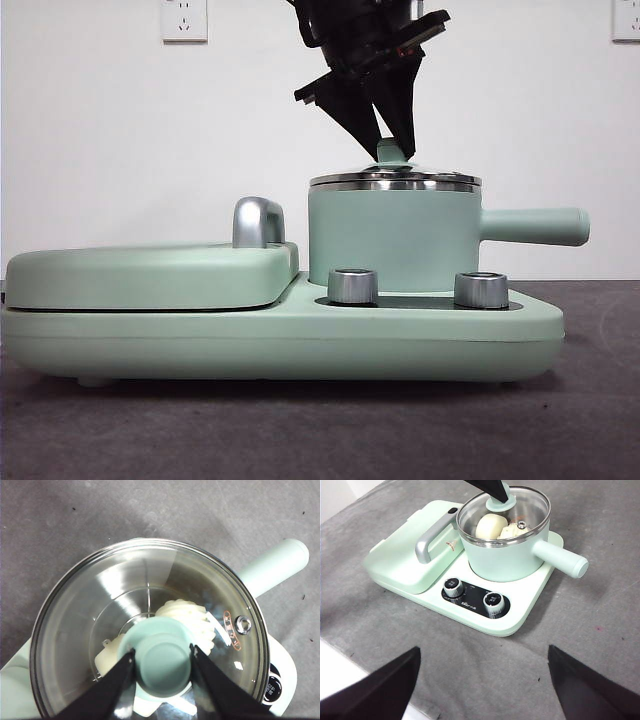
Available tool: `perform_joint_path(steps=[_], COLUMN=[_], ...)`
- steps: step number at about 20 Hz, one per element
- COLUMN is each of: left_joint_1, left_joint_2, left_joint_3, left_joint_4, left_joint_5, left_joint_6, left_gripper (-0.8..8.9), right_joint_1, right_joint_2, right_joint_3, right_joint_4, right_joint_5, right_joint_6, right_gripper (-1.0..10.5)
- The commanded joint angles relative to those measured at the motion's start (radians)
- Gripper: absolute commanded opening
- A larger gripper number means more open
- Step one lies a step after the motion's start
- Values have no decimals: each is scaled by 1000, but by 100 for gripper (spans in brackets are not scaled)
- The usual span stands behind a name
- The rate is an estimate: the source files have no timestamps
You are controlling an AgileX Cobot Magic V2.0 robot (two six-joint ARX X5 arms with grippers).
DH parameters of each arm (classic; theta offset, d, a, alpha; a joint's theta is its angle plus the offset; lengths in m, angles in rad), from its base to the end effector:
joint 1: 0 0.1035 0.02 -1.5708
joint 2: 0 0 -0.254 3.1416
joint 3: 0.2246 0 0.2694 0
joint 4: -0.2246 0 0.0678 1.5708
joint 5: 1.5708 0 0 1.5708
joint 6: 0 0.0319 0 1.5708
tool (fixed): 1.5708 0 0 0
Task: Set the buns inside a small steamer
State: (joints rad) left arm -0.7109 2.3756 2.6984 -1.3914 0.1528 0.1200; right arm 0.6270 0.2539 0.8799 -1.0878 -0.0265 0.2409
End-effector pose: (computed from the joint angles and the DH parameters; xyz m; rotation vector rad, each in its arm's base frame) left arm 0.3612 -0.3175 0.3327 0.4051 1.0124 -0.8430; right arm 0.0328 0.0248 0.3254 0.0895 0.5226 0.5828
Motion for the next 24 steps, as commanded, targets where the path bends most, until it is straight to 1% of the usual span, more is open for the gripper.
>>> perform_joint_path(steps=[1, 2, 4, 5, 7, 8, 11, 13, 15, 19, 21, 23, 24], left_joint_1=[-6, -6, 1, 6, 21, 30, 51, 64, 66, 39, 36, 37, 38], left_joint_2=[47, 47, 44, 40, 20, 1, -81, -169, -284, -595, -763, -921, -975], left_joint_3=[29, 29, 36, 45, 46, 46, 45, 26, -43, -346, -544, -752, -827], left_joint_4=[-22, -17, -16, -33, -64, -69, -87, -91, -92, -92, -92, -92, -92], left_joint_5=[1, 1, 1, 1, 1, 1, 2, 7, 21, 21, 21, 20, 20], left_joint_6=[16, 0, -37, -48, -82, -113, -168, -194, -211, -183, -182, -182, -182], left_gripper=[196, 315, 516, 540, 540, 540, 536, 536, 533, 531, 531, 531, 531], right_joint_1=[6, 6, 6, 6, 6, 6, 6, 6, 6, 6, 6, 7, 6], right_joint_2=[-2, -2, -2, -2, -2, -2, -2, -2, -2, -2, -1, -1, -1], right_joint_3=[8, 8, 8, 8, 8, 8, 8, 8, 8, 8, 8, 8, 7], right_joint_4=[11, 11, 11, 11, 11, 11, 11, 14, 27, 123, 161, 167, 166], right_joint_5=[1, 1, 1, 1, 1, 1, 0, -1, -3, -5, -33, -75, -92], right_joint_6=[13, 13, 13, 13, 13, 13, 13, 13, 13, 13, 8, -1, -7], right_gripper=[405, 405, 405, 405, 405, 405, 405, 405, 405, 405, 405, 404, 404])
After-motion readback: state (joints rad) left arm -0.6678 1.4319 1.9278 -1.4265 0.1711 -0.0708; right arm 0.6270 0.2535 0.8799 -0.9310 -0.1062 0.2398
